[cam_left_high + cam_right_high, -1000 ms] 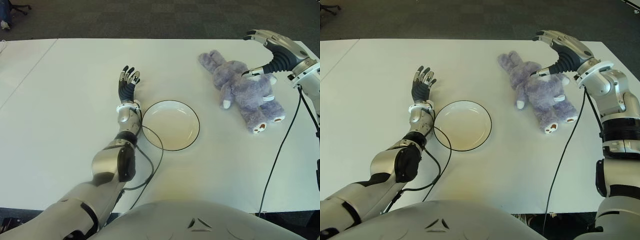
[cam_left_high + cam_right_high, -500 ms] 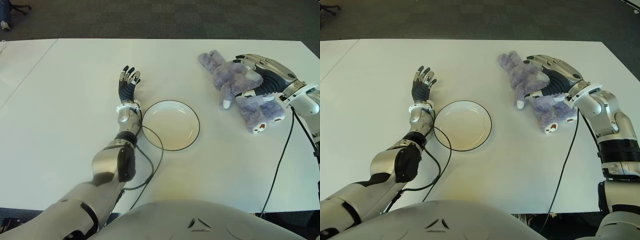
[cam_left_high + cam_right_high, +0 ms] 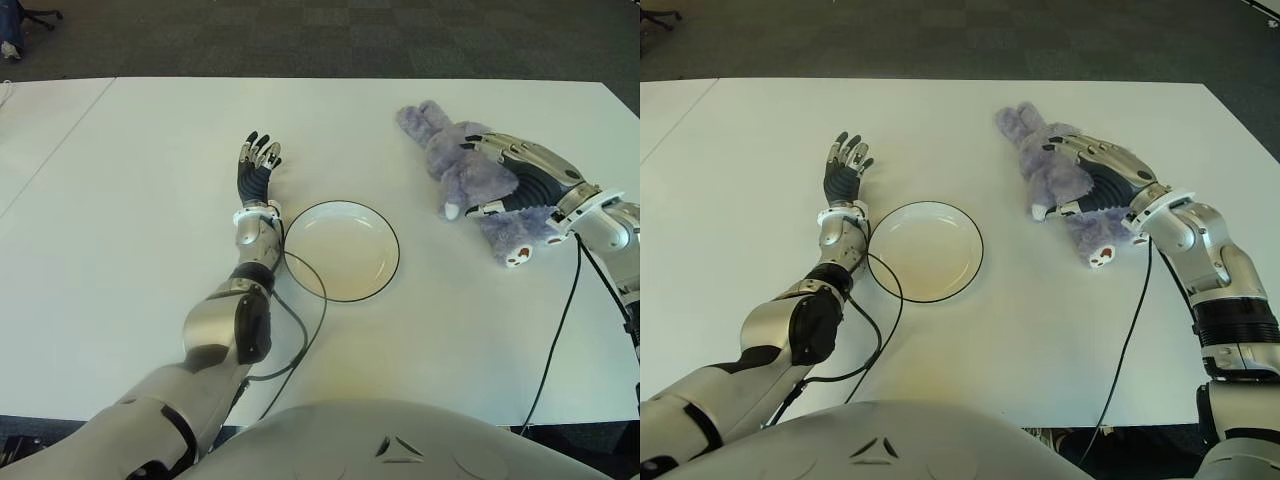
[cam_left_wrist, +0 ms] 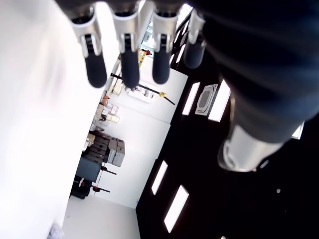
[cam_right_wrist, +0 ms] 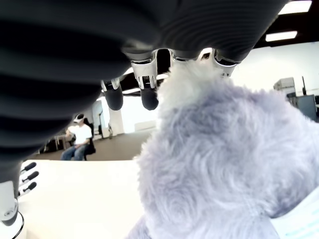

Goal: Put the doll into the plate.

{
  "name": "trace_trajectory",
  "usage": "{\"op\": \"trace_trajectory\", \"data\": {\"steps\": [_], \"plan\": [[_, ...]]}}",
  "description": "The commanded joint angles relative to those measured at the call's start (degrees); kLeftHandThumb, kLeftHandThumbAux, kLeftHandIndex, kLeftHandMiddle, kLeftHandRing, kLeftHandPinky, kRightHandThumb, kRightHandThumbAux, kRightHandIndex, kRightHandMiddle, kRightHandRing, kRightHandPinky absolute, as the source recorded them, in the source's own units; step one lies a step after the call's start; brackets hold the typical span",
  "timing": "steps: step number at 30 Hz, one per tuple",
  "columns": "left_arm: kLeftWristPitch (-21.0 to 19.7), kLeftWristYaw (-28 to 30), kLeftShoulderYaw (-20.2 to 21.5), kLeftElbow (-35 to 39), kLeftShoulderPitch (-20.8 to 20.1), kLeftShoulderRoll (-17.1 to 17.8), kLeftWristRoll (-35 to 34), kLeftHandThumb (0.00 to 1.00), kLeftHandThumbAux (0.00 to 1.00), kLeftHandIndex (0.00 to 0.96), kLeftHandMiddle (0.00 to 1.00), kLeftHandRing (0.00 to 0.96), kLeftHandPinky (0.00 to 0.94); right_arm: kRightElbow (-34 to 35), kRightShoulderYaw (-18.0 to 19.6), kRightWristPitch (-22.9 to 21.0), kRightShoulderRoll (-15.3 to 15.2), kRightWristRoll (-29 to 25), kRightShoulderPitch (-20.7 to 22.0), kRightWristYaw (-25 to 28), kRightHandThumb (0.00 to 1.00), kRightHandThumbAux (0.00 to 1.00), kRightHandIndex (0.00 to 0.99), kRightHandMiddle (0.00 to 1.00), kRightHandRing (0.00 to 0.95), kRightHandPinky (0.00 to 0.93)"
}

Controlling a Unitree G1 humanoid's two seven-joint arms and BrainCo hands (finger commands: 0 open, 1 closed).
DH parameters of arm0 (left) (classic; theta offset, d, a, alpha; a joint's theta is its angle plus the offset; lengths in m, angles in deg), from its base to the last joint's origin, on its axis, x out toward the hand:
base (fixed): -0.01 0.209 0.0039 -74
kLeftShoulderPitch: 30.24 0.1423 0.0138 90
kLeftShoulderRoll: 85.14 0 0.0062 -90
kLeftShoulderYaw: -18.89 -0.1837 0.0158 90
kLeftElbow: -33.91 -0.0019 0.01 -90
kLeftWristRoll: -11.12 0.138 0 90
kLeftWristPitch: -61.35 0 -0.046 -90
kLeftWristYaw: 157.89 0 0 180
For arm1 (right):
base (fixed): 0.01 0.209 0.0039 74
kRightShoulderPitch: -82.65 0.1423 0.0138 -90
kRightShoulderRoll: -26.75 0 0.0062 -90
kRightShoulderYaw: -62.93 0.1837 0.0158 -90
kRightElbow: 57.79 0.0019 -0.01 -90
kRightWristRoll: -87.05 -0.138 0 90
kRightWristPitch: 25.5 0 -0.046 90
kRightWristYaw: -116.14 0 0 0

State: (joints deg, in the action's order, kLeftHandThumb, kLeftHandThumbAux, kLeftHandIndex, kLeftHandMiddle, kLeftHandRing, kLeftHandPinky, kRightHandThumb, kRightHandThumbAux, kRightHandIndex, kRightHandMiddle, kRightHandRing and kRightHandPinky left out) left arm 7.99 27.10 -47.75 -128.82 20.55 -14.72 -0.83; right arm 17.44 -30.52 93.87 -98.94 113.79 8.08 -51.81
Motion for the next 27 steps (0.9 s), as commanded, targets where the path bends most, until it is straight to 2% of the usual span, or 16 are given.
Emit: {"op": "trace_trajectory", "data": {"steps": [1,4,5,11,20,27], "plan": [[-19.9,-3.1,-1.1,-5.5,7.2,-1.1,1.1,0.190,0.712,0.140,0.180,0.191,0.244,0.6,-0.5,-1.6,1.7,0.5,-4.7,0.3,0.000,0.562,0.000,0.000,0.000,0.000],[-20.0,-3.2,-0.9,-5.5,7.2,-1.2,1.1,0.169,0.706,0.137,0.179,0.190,0.231,0.0,-0.7,-1.2,2.1,0.7,-5.1,-0.5,0.000,0.592,0.006,0.000,0.000,0.005],[-20.0,-3.1,-0.9,-5.5,7.2,-1.2,1.0,0.153,0.701,0.133,0.180,0.188,0.224,-0.6,-0.9,-0.9,2.4,0.9,-5.1,-0.9,0.000,0.603,0.012,0.007,0.008,0.034],[-20.2,-2.7,-0.5,-5.5,7.2,-1.0,0.7,0.109,0.691,0.131,0.181,0.189,0.227,-5.9,-2.4,0.6,3.7,2.0,-3.6,-3.4,0.000,0.590,0.039,0.025,0.032,0.062],[-20.0,-1.8,0.0,-5.5,7.5,-0.8,0.3,0.049,0.701,0.152,0.192,0.203,0.243,-15.0,-4.4,3.2,4.4,3.1,1.1,-6.1,0.000,0.587,0.077,0.052,0.059,0.088],[-19.6,-2.0,-0.3,-5.5,7.6,-0.8,0.7,0.040,0.704,0.154,0.199,0.216,0.254,-21.9,-4.7,6.2,3.4,2.4,6.4,-7.1,0.000,0.613,0.090,0.070,0.076,0.112]]}}
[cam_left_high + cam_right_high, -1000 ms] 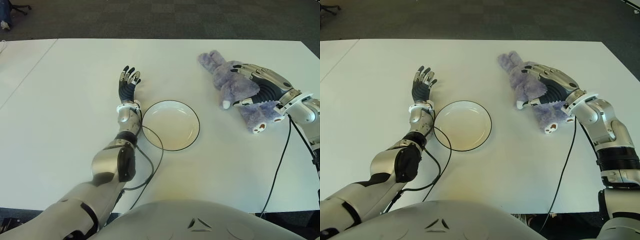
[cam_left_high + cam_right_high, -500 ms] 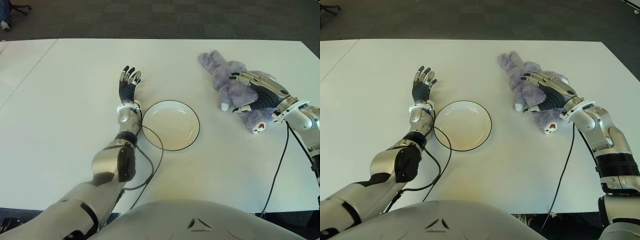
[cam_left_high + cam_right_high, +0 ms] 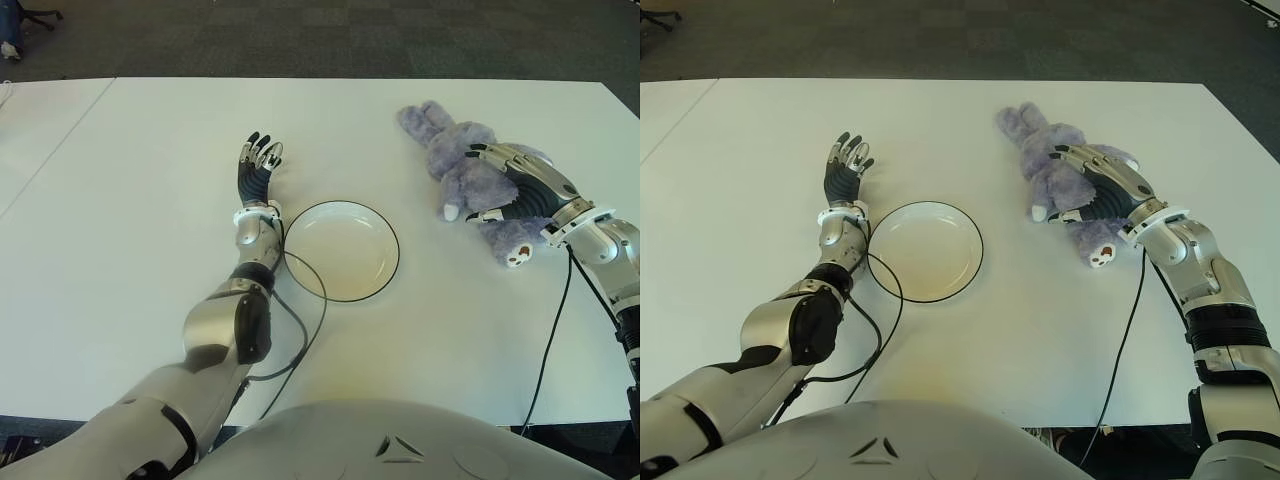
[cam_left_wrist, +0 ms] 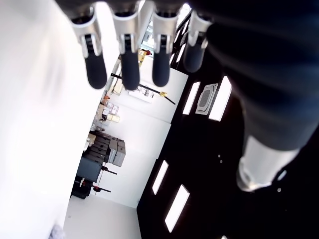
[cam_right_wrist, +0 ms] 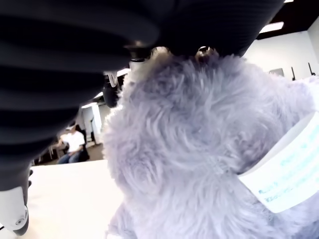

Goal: Put the doll into the plate.

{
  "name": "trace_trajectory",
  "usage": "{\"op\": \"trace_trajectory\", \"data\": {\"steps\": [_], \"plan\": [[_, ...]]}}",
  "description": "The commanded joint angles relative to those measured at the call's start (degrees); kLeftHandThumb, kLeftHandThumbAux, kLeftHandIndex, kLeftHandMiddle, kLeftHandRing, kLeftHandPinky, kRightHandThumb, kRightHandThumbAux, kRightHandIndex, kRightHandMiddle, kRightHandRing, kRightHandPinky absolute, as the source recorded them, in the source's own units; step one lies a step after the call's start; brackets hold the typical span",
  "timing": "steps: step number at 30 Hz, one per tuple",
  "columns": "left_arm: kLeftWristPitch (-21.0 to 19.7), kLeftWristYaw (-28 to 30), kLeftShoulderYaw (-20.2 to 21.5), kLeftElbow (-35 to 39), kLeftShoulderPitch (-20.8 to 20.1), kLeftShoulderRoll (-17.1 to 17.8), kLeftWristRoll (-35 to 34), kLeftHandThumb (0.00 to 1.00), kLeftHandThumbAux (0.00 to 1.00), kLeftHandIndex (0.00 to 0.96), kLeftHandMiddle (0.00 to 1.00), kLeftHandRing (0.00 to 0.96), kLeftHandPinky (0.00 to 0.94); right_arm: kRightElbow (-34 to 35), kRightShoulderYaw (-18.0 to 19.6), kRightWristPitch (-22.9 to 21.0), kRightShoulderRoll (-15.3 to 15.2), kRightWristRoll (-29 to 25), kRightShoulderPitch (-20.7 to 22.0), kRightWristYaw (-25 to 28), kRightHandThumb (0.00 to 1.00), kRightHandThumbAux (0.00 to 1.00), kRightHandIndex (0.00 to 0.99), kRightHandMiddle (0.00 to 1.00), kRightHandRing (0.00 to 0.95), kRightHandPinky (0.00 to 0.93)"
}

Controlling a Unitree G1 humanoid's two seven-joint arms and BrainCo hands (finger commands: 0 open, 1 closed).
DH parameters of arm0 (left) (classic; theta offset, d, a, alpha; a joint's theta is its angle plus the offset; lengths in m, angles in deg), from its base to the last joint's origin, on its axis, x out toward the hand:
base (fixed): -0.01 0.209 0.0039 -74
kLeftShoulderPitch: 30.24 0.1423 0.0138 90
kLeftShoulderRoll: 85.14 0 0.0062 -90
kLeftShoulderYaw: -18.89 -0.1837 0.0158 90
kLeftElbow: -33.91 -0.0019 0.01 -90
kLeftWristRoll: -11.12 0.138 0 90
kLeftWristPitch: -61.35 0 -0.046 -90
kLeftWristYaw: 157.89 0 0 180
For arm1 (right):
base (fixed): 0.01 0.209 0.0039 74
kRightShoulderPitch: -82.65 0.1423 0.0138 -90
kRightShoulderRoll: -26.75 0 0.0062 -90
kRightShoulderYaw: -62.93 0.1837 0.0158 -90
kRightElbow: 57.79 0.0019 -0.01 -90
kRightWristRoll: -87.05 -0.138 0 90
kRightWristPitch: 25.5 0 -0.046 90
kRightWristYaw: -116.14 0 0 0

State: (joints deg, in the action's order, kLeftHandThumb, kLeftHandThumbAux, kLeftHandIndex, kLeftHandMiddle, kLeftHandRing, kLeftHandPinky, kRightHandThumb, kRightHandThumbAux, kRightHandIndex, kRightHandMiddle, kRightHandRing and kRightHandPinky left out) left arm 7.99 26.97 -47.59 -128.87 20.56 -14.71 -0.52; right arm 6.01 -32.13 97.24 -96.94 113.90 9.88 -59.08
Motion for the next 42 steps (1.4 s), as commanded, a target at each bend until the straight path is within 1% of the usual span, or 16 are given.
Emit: {"op": "trace_trajectory", "data": {"steps": [1,5,9,10,15,18,24,31,36,42], "plan": [[-19.5,-2.0,-0.6,-5.5,7.6,-0.9,0.5,0.041,0.703,0.158,0.202,0.220,0.258,-11.1,-3.1,3.3,1.1,2.2,5.4,0.1,0.000,0.615,0.093,0.073,0.079,0.113],[-19.6,-2.3,-0.8,-5.5,7.6,-0.9,0.7,0.030,0.697,0.157,0.203,0.221,0.252,-12.8,-3.1,4.6,0.2,2.1,7.8,-0.2,0.000,0.617,0.094,0.074,0.079,0.108],[-19.6,-2.6,-0.9,-5.5,7.5,-1.0,0.9,0.033,0.700,0.166,0.207,0.225,0.262,-13.5,-3.1,4.0,0.3,3.4,8.2,-2.8,0.000,0.614,0.092,0.072,0.071,0.073],[-19.7,-2.7,-0.9,-5.5,7.5,-1.0,0.9,0.036,0.704,0.170,0.209,0.228,0.267,-13.8,-3.1,3.9,0.4,3.4,8.4,-3.0,0.000,0.609,0.091,0.070,0.065,0.056],[-19.8,-2.7,-0.8,-5.5,7.4,-1.1,0.8,0.037,0.699,0.170,0.208,0.229,0.264,-15.0,-3.0,3.1,0.7,3.1,9.0,-3.8,0.000,0.605,0.089,0.066,0.056,0.033],[-19.9,-2.4,-0.6,-5.5,7.4,-1.1,0.5,0.021,0.695,0.168,0.205,0.222,0.250,-16.3,-2.9,2.7,0.9,2.9,9.5,-4.4,0.000,0.608,0.095,0.067,0.049,0.031],[-19.9,-1.9,-0.3,-5.5,7.5,-1.1,0.4,0.018,0.696,0.164,0.204,0.223,0.259,-19.8,-3.5,3.0,1.1,3.3,11.0,-6.1,0.000,0.619,0.106,0.072,0.049,0.029],[-20.1,-2.2,-0.4,-5.6,7.4,-1.1,0.6,0.012,0.699,0.159,0.209,0.226,0.262,-23.8,-3.9,2.5,1.1,3.2,13.3,-6.5,0.000,0.635,0.108,0.072,0.046,0.020],[-20.2,-2.3,-0.2,-5.6,7.3,-1.1,0.5,0.007,0.697,0.156,0.206,0.223,0.250,-25.3,-3.8,2.6,1.4,2.8,14.0,-6.8,0.000,0.639,0.106,0.079,0.058,0.046],[-20.1,-1.8,-0.1,-5.6,7.4,-1.1,0.3,0.000,0.696,0.155,0.208,0.224,0.256,-28.3,-3.8,3.1,1.4,2.3,15.4,-7.4,0.000,0.637,0.109,0.091,0.069,0.048]]}}
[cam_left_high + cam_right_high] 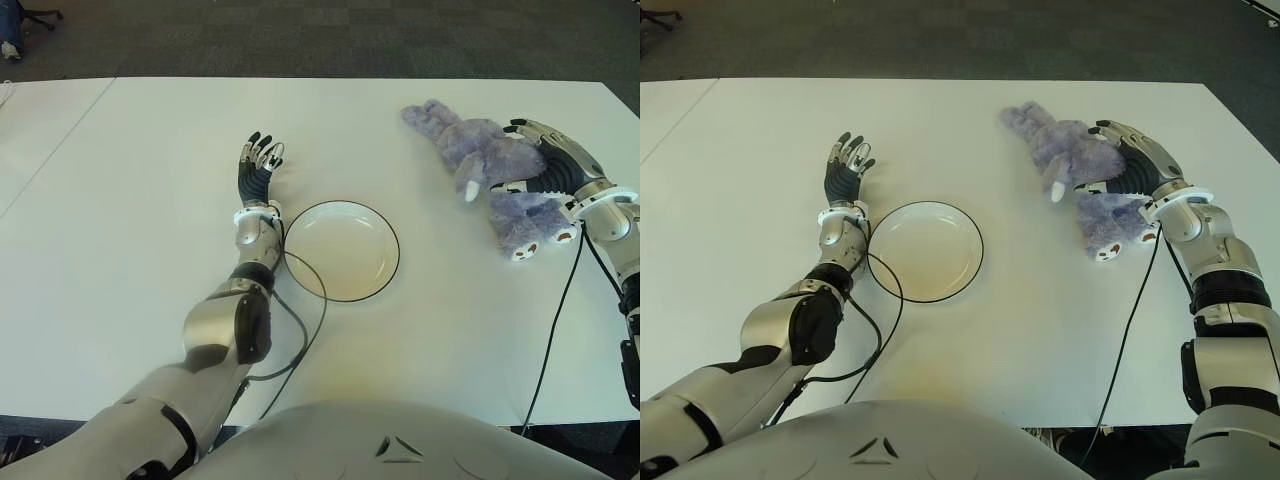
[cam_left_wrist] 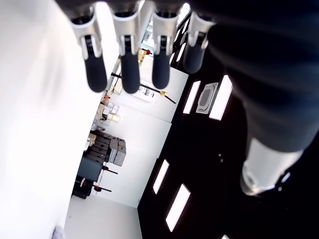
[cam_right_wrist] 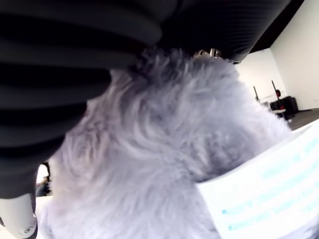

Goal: Put the doll into the plate.

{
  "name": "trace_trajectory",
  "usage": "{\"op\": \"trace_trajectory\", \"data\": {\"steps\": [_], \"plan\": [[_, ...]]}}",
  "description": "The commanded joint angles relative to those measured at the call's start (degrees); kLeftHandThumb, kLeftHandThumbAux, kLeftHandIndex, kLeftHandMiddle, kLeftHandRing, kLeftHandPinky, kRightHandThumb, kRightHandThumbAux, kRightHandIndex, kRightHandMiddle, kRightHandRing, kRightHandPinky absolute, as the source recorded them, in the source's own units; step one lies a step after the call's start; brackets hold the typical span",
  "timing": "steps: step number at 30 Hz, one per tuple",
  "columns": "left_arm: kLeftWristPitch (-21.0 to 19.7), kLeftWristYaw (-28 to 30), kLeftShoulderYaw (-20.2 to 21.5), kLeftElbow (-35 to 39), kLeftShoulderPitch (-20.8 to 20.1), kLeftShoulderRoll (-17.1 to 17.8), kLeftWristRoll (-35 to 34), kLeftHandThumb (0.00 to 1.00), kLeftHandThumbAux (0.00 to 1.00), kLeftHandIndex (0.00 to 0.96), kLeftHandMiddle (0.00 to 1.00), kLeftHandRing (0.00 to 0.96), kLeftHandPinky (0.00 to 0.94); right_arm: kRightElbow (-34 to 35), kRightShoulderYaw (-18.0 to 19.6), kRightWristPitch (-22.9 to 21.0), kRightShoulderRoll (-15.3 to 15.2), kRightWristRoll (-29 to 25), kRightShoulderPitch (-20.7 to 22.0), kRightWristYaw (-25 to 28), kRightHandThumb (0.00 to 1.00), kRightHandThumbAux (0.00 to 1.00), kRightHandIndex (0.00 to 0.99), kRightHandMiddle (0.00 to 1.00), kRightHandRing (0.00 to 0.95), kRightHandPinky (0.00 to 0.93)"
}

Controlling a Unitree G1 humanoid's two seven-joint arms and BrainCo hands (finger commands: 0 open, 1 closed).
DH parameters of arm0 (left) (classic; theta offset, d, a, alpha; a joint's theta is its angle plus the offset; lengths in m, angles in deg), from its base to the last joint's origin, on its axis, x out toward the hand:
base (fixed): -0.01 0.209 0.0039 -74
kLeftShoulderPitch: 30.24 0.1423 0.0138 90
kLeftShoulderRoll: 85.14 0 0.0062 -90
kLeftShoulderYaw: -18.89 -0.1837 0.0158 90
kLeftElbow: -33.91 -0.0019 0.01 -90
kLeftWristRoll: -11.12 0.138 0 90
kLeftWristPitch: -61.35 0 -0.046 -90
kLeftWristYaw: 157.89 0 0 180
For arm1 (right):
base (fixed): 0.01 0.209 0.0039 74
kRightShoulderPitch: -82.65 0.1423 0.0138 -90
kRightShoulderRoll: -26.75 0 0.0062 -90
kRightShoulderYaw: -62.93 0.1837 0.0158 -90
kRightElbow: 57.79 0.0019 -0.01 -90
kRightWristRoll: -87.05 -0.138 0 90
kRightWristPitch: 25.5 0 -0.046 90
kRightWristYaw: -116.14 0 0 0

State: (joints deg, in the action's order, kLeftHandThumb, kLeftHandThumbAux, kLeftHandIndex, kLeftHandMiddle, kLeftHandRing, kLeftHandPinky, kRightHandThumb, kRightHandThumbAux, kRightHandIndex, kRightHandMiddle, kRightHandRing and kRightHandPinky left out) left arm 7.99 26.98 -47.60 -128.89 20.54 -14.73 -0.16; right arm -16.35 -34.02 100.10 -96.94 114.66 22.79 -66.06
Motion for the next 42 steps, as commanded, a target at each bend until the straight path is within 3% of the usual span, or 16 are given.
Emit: {"op": "trace_trajectory", "data": {"steps": [1,10,19,31,36,39,42], "plan": [[-20.1,-1.8,-0.1,-5.5,7.4,-1.1,-0.1,0.000,0.695,0.154,0.208,0.225,0.257,-6.3,-2.0,0.3,1.4,1.6,2.6,-0.6,0.000,0.638,0.109,0.092,0.070,0.048],[-19.8,-1.9,-0.4,-5.5,7.6,-1.2,0.3,0.000,0.682,0.132,0.202,0.219,0.259,-13.0,-4.3,-0.3,2.2,3.5,1.5,-4.9,0.027,0.662,0.116,0.090,0.065,0.053],[-19.5,-2.6,-0.4,-5.5,7.5,-1.4,0.4,0.000,0.692,0.163,0.223,0.244,0.273,-14.5,-5.7,0.6,2.8,3.1,-0.3,-4.7,0.080,0.693,0.129,0.095,0.078,0.074],[-20.3,-2.3,-0.2,-5.3,7.5,-1.2,0.1,0.000,0.672,0.137,0.197,0.210,0.230,-15.6,-6.4,2.4,3.8,1.5,-2.6,-3.7,0.069,0.696,0.127,0.102,0.091,0.102],[-23.2,-2.6,0.0,-3.4,7.8,-1.2,0.6,0.000,0.666,0.133,0.194,0.207,0.232,-16.1,-5.9,2.6,5.2,-0.2,-3.7,-2.3,0.073,0.691,0.128,0.119,0.117,0.150],[-23.6,-2.8,0.0,-3.0,7.9,-1.2,0.8,0.000,0.668,0.136,0.199,0.213,0.246,-15.6,-5.9,2.9,6.3,-0.8,-4.5,-2.1,0.084,0.689,0.134,0.149,0.171,0.240],[-23.8,-3.1,-0.1,-2.9,7.9,-1.2,0.9,0.000,0.670,0.139,0.203,0.218,0.258,-15.2,-5.8,2.9,7.1,-1.5,-5.0,-1.8,0.093,0.688,0.138,0.162,0.193,0.265]]}}
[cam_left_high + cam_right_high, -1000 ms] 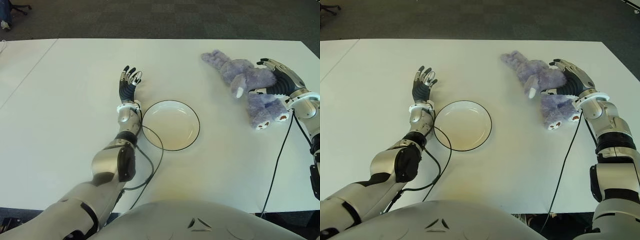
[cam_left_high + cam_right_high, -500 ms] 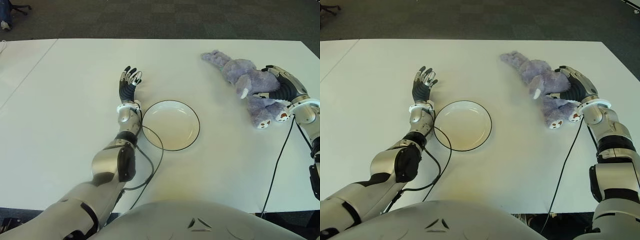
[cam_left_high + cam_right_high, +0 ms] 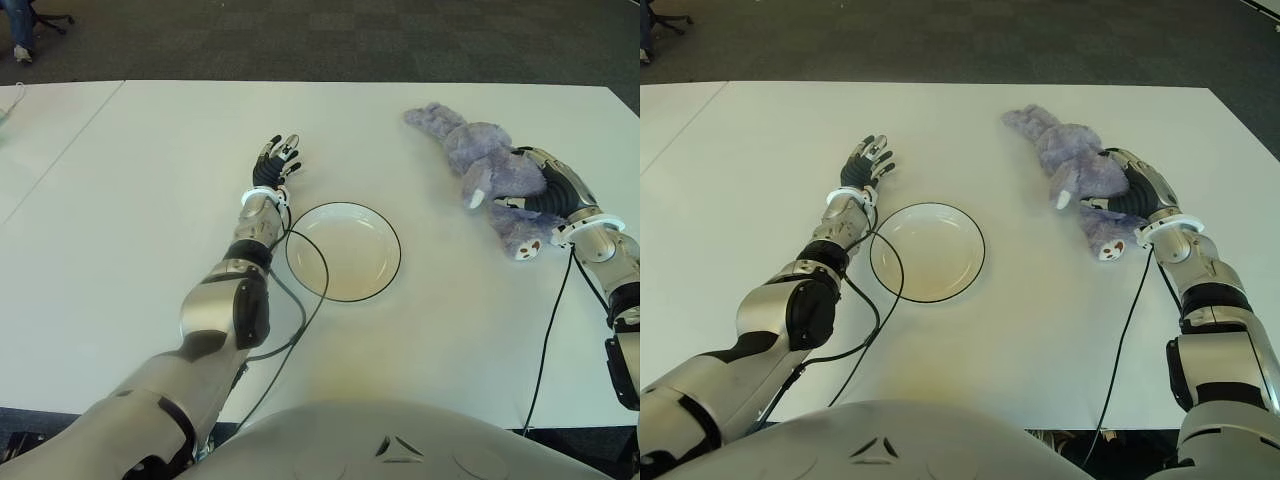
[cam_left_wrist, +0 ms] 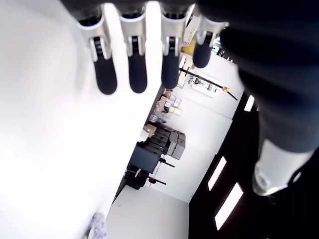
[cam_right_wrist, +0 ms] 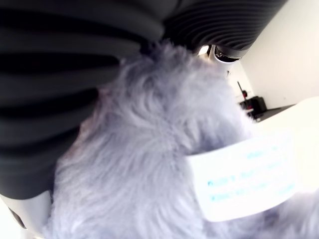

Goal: Put the doll into the plate.

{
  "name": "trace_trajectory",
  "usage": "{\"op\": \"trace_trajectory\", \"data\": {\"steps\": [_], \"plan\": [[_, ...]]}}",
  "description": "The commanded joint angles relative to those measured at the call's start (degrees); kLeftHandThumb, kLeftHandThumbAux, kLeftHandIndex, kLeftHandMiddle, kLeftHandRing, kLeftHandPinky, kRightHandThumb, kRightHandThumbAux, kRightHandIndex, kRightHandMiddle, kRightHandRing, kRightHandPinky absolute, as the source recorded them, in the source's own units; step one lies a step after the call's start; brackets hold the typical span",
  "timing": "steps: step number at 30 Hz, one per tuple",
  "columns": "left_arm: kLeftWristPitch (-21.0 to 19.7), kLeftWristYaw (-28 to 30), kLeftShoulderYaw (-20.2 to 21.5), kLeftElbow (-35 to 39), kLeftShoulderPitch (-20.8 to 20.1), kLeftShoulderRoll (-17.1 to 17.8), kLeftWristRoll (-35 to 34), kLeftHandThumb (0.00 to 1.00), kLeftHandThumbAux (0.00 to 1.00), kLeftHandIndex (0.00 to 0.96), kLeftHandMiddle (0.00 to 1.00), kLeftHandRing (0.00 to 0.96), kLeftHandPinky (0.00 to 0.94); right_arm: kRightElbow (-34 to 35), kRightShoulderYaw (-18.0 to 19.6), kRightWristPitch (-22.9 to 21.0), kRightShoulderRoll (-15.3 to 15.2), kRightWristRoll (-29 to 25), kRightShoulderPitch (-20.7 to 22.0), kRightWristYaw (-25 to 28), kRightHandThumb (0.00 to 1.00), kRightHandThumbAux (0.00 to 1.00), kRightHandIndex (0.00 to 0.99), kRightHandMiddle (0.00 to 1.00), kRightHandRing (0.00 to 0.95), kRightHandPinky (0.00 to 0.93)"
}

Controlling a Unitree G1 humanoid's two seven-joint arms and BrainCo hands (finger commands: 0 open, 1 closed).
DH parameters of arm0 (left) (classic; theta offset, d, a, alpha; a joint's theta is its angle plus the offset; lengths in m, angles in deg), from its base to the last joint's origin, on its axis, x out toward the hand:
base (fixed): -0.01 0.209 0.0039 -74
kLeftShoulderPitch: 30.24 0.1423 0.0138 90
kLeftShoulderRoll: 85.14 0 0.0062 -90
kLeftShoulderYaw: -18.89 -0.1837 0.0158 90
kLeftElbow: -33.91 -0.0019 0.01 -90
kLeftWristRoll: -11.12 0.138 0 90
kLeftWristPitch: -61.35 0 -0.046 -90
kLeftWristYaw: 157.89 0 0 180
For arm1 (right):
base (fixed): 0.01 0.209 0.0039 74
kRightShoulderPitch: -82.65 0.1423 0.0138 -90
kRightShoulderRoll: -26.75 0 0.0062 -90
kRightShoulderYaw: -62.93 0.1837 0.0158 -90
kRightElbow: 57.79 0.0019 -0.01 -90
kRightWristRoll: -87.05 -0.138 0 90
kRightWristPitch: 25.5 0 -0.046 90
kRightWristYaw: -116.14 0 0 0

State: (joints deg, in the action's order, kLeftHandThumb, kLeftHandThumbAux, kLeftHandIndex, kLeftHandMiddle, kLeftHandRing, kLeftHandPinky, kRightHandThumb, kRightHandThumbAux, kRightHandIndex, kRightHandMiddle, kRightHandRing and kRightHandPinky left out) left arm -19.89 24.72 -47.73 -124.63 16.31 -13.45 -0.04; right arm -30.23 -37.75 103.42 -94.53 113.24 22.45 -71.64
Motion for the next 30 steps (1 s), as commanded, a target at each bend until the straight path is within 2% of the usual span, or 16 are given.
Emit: {"op": "trace_trajectory", "data": {"steps": [1,2,3,5,14,18,19,21,22,23,25,30], "plan": [[4.0,-0.9,0.1,-7.2,12.2,-2.5,0.8,0.000,0.673,0.145,0.206,0.222,0.260,-1.2,-2.0,-0.4,4.9,-0.3,-4.8,3.9,0.111,0.693,0.141,0.177,0.210,0.280],[3.9,-0.8,0.0,-7.1,12.2,-2.4,0.9,0.000,0.674,0.147,0.208,0.223,0.261,-0.1,-1.6,-0.1,5.6,-1.2,-5.5,3.7,0.119,0.695,0.143,0.182,0.216,0.285],[3.9,-0.7,0.0,-7.1,12.2,-2.4,1.0,0.000,0.674,0.149,0.207,0.219,0.244,0.7,-1.2,0.1,6.0,-1.9,-6.0,3.6,0.235,0.729,0.156,0.229,0.281,0.351],[3.9,-0.5,0.0,-7.1,12.3,-2.4,1.0,0.000,0.676,0.152,0.209,0.221,0.244,1.9,-0.7,0.6,6.5,-2.8,-6.7,2.8,0.297,0.744,0.165,0.254,0.312,0.365],[4.0,-0.3,0.3,-7.0,12.2,-2.6,0.7,0.000,0.678,0.162,0.208,0.220,0.243,4.5,1.5,0.3,7.3,-6.0,-8.2,1.6,0.419,0.758,0.186,0.296,0.349,0.376],[4.0,-0.3,0.3,-7.0,12.2,-2.7,0.6,0.000,0.678,0.162,0.202,0.214,0.239,4.9,2.9,-0.3,8.0,-8.3,-8.4,2.9,0.458,0.762,0.225,0.334,0.380,0.429],[4.0,-0.3,0.3,-7.0,12.2,-2.7,0.6,0.000,0.678,0.161,0.201,0.213,0.240,5.0,3.2,-0.5,8.2,-8.9,-8.4,3.3,0.633,0.736,0.364,0.444,0.498,0.540],[4.0,-0.3,0.4,-7.0,12.2,-2.7,0.6,0.000,0.677,0.161,0.200,0.213,0.241,5.2,3.5,-0.7,8.3,-9.4,-8.4,3.6,0.685,0.728,0.405,0.477,0.533,0.573],[3.9,-0.3,0.4,-7.0,12.2,-2.7,0.6,0.000,0.677,0.160,0.201,0.214,0.243,5.3,3.6,-0.8,8.3,-9.4,-8.4,3.4,0.690,0.726,0.411,0.514,0.565,0.605],[3.9,-0.4,0.4,-7.0,12.2,-2.8,0.5,0.000,0.676,0.156,0.203,0.216,0.249,5.3,3.7,-0.9,8.3,-9.5,-8.4,3.2,0.697,0.722,0.422,0.606,0.641,0.684],[4.0,-0.3,0.4,-7.0,12.2,-2.8,0.5,0.000,0.676,0.153,0.203,0.217,0.247,5.7,3.7,-0.7,8.0,-8.8,-8.4,2.3,0.701,0.719,0.430,0.684,0.712,0.754],[4.0,-0.1,0.6,-7.0,12.2,-2.8,0.3,0.000,0.674,0.147,0.197,0.208,0.231,6.6,3.2,-0.6,7.3,-6.4,-8.3,-0.7,0.704,0.716,0.438,0.792,0.806,0.819]]}}
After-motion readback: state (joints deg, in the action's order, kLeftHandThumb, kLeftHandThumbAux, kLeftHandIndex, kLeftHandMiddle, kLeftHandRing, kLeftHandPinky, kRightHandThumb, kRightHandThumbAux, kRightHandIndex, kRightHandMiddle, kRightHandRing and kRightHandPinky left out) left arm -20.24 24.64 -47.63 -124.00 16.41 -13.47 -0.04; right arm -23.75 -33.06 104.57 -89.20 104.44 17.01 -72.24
